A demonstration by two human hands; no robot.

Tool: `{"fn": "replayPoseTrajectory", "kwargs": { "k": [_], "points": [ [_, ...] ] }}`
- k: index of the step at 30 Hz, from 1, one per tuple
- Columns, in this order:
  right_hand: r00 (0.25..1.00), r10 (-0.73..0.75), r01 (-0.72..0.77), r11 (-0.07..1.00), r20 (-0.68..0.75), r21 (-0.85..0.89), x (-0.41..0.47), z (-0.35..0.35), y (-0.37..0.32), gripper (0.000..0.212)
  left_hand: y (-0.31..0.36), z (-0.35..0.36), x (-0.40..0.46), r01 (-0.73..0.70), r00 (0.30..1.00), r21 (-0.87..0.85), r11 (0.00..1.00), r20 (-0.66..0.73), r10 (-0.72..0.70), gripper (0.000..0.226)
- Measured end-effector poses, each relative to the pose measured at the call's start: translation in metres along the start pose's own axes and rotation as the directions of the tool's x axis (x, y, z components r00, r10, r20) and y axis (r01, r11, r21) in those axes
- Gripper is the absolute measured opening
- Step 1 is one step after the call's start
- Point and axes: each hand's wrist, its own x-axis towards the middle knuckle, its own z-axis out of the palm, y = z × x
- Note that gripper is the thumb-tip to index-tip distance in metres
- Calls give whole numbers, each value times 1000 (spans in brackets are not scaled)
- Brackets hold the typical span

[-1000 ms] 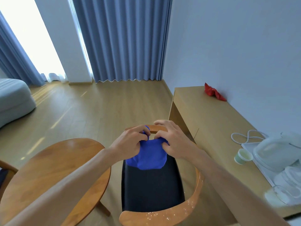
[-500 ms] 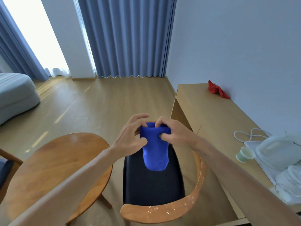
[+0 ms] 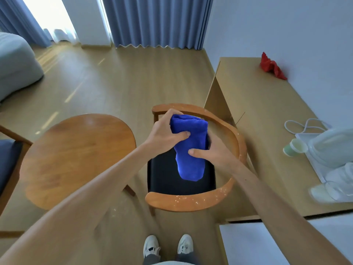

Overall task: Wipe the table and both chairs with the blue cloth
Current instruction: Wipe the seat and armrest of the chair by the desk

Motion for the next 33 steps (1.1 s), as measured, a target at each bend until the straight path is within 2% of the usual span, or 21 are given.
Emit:
{"fn": "replayPoseTrajectory", "kwargs": {
  "k": [3,5,7,9,12,15,19,20,22,24,25,28,31,33],
  "points": [
    [993,99,-100,995,-70,-11,-10,21,34,51,-33,14,-16,95,995,-52,994,13,-94,41],
    [979,162,-168,985,-121,-44,-17,37,58,41,-59,20,-29,227,973,-60,972,62,-224,42],
    [954,259,-269,962,-150,-46,-25,58,84,34,-90,22,-42,418,908,-86,904,76,-413,44],
    [915,358,-380,920,-186,-98,-31,81,112,30,-124,19,-61,569,822,-15,822,16,-569,43],
    [856,481,-510,846,-192,-155,-34,117,148,22,-176,16,-95,667,742,156,729,-48,-669,37],
    [834,518,-548,814,-189,-191,-27,151,173,11,-218,18,-124,684,706,294,668,-37,-707,34],
    [815,538,-578,737,-214,-349,-11,180,207,19,-251,31,-141,622,713,465,630,-4,-701,37],
    [810,531,-583,681,-249,-443,-8,186,216,29,-257,36,-143,603,718,496,625,4,-696,37],
    [848,381,-529,563,-369,-635,-5,198,230,60,-267,46,-145,567,734,537,624,13,-679,37],
    [886,235,-461,545,-400,-701,-1,213,237,79,-275,56,-145,535,755,565,628,14,-655,38],
    [892,212,-447,554,-400,-703,1,223,239,75,-278,60,-144,529,762,573,627,5,-648,38],
    [872,237,-479,588,-427,-652,-2,248,244,45,-287,64,-143,494,778,619,611,-2,-628,39],
    [876,237,-476,571,-421,-669,-10,253,261,54,-299,64,-145,400,815,703,589,21,-579,40],
    [909,163,-405,572,-385,-713,-13,247,275,54,-302,67,-145,410,824,697,588,-7,-567,36]
  ]
}}
